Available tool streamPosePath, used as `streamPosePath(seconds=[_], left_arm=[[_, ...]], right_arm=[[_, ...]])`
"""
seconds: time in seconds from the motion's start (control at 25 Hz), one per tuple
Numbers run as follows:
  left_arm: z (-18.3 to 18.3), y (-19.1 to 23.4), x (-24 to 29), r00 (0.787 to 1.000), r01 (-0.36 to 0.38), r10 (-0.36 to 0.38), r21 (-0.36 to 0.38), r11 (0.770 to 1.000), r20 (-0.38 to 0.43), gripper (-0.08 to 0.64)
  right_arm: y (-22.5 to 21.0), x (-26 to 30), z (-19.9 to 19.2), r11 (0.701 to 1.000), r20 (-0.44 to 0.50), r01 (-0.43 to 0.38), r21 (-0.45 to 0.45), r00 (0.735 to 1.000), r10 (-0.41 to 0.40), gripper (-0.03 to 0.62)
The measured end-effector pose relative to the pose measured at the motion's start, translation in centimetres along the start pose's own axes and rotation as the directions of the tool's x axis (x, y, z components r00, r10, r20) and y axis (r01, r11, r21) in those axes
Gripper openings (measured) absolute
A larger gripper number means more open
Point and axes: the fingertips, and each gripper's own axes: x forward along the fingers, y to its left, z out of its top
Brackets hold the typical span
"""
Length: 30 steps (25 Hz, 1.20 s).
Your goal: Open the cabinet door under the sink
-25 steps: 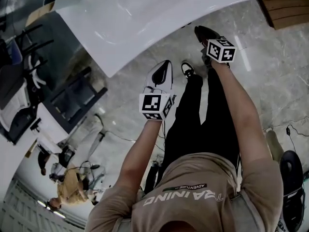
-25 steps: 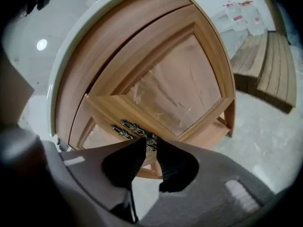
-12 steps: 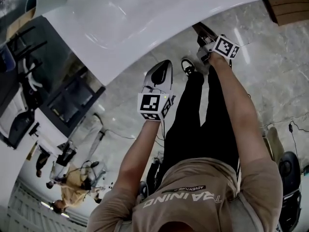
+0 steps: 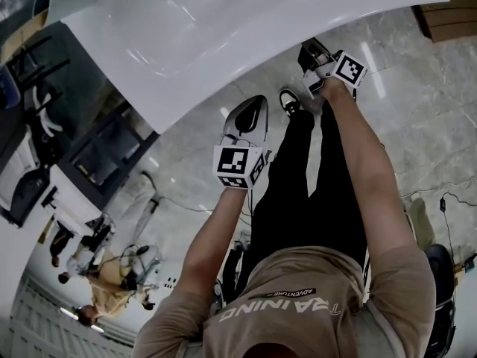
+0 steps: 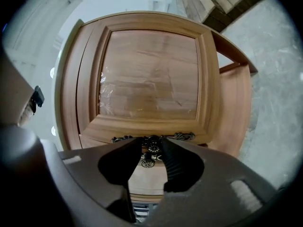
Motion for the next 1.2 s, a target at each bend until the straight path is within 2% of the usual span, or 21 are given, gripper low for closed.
streamPosePath(seconds=[0.12, 0.16, 0.2, 0.36, 0.56, 0.68, 0.88, 1.04, 1.2], left_arm=[[-0.6, -1.4, 0.1, 1.000, 0.005, -0.005, 0.009, 1.000, -0.008, 0.015], [-0.7, -1.4, 0.1, 1.000, 0.005, -0.005, 0.006, 1.000, -0.011, 0.015], [-0.8, -1.4, 0.1, 1.000, 0.007, -0.007, 0.005, 1.000, -0.012, 0.015], [-0.5, -1.6, -0.1, 1.000, 0.015, -0.015, 0.022, 1.000, -0.004, 0.017], [-0.7, -1.0, -0.3, 1.000, 0.016, -0.016, 0.030, 0.999, 0.000, 0.017], [-0.8, -1.1, -0.8, 1.000, 0.019, -0.019, 0.043, 0.999, -0.002, 0.016], [-1.0, 0.4, -1.4, 1.000, 0.009, -0.009, 0.039, 0.999, -0.006, 0.017], [-1.5, 0.9, -1.6, 1.000, -0.006, 0.007, 0.041, 0.999, -0.014, 0.015], [-1.2, 1.2, -1.6, 0.999, -0.037, 0.037, 0.023, 0.999, -0.011, 0.016]], right_arm=[[0.5, -1.2, 0.4, 0.997, 0.068, -0.038, 0.071, 0.997, 0.033, 0.127], [0.4, -1.2, 0.4, 0.996, 0.079, -0.031, 0.078, 0.997, 0.025, 0.091], [0.2, -1.1, 0.4, 0.997, 0.080, -0.021, 0.074, 0.997, 0.015, 0.091], [0.6, -0.7, 0.4, 0.999, 0.048, -0.006, 0.035, 0.999, 0.005, 0.089], [-0.5, -1.4, 0.2, 0.998, 0.036, 0.070, -0.009, 0.997, -0.069, 0.089], [-0.2, -1.8, -0.1, 0.998, 0.029, 0.052, -0.018, 0.998, -0.051, 0.089], [-0.3, -1.3, -0.9, 0.998, -0.049, 0.043, -0.038, 0.998, -0.045, 0.089], [-1.3, -1.6, -1.0, 0.992, -0.081, 0.088, -0.092, 0.992, -0.096, 0.089], [-1.6, -1.5, -1.0, 0.988, -0.093, 0.112, -0.105, 0.988, -0.122, 0.089]])
